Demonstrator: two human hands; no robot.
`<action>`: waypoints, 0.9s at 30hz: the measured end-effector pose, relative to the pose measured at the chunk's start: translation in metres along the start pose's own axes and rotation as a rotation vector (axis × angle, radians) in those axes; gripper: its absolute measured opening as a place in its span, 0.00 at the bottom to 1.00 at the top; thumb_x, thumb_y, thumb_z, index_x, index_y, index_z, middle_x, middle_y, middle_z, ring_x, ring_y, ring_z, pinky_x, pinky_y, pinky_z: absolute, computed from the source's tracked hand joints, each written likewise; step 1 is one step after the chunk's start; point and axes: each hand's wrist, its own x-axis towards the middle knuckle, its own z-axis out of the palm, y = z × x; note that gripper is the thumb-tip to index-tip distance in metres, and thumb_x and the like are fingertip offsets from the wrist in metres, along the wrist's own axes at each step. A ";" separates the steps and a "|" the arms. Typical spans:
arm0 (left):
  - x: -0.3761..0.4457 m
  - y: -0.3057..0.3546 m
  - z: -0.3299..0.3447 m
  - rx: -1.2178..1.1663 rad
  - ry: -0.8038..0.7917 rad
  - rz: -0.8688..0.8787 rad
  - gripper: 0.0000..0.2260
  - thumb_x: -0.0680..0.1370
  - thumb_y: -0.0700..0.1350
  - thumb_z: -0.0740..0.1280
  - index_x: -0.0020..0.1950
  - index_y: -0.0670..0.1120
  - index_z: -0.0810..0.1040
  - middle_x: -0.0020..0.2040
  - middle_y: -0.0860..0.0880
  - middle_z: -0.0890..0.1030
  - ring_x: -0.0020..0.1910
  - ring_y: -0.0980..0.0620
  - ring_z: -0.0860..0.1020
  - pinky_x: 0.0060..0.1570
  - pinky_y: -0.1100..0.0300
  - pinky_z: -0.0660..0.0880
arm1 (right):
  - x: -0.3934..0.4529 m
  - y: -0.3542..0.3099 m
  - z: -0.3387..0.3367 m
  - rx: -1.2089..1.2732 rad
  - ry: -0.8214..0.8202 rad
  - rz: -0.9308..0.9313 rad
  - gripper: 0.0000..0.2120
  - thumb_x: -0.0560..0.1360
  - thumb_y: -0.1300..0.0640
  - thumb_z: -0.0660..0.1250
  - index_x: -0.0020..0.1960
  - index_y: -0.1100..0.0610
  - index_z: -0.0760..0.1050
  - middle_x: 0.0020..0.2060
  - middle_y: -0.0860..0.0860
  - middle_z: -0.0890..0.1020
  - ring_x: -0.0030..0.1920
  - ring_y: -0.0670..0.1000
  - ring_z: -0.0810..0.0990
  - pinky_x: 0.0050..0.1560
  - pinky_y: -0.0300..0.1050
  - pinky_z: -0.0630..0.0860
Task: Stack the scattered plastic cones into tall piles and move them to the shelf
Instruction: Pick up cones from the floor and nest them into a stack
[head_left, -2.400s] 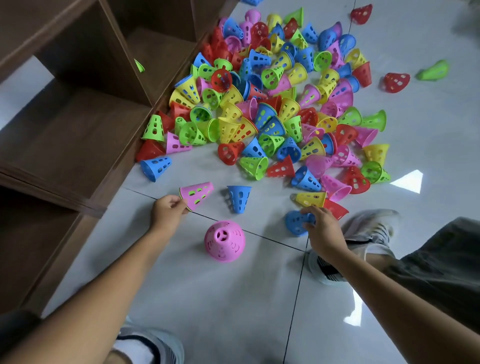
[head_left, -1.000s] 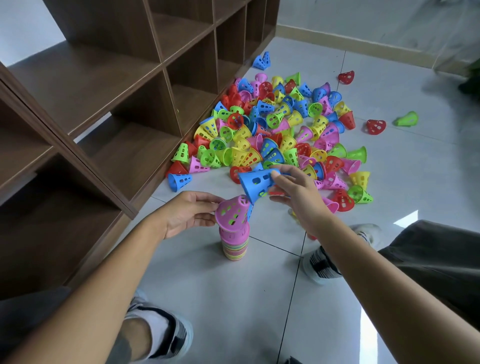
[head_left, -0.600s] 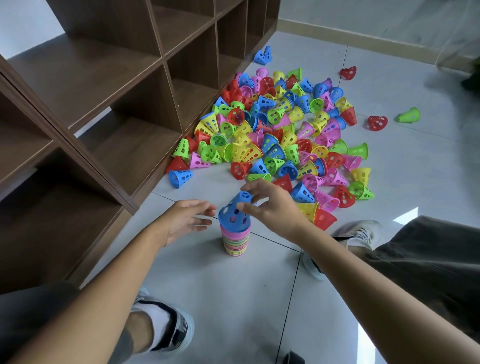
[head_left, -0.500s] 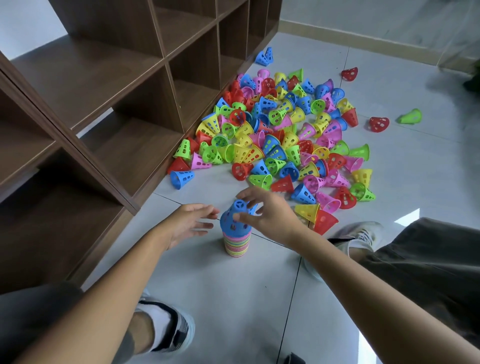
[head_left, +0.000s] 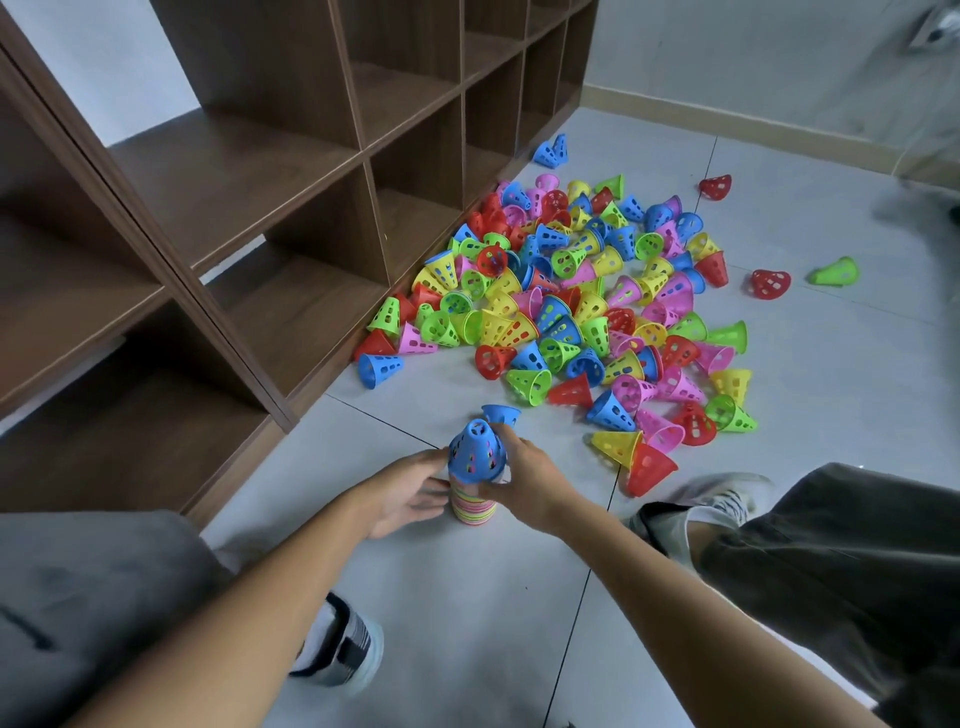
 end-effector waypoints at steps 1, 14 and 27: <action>-0.001 -0.001 0.004 -0.013 0.014 0.013 0.20 0.79 0.59 0.66 0.67 0.50 0.75 0.63 0.41 0.79 0.62 0.47 0.78 0.66 0.52 0.74 | -0.001 0.003 -0.001 0.012 -0.005 -0.001 0.34 0.70 0.52 0.76 0.71 0.47 0.64 0.56 0.54 0.78 0.55 0.56 0.76 0.54 0.48 0.75; 0.024 0.002 0.045 0.086 -0.051 0.080 0.13 0.80 0.57 0.65 0.62 0.52 0.76 0.59 0.41 0.82 0.61 0.47 0.79 0.67 0.50 0.73 | -0.015 0.041 -0.036 0.020 0.082 0.052 0.36 0.70 0.53 0.77 0.73 0.48 0.64 0.58 0.52 0.79 0.58 0.54 0.78 0.56 0.49 0.76; 0.067 0.034 0.075 0.230 -0.147 0.061 0.17 0.79 0.59 0.67 0.63 0.52 0.77 0.57 0.44 0.83 0.59 0.47 0.81 0.63 0.49 0.75 | -0.013 0.078 -0.075 0.133 0.139 0.109 0.35 0.69 0.57 0.79 0.71 0.49 0.67 0.59 0.44 0.79 0.58 0.46 0.79 0.59 0.45 0.79</action>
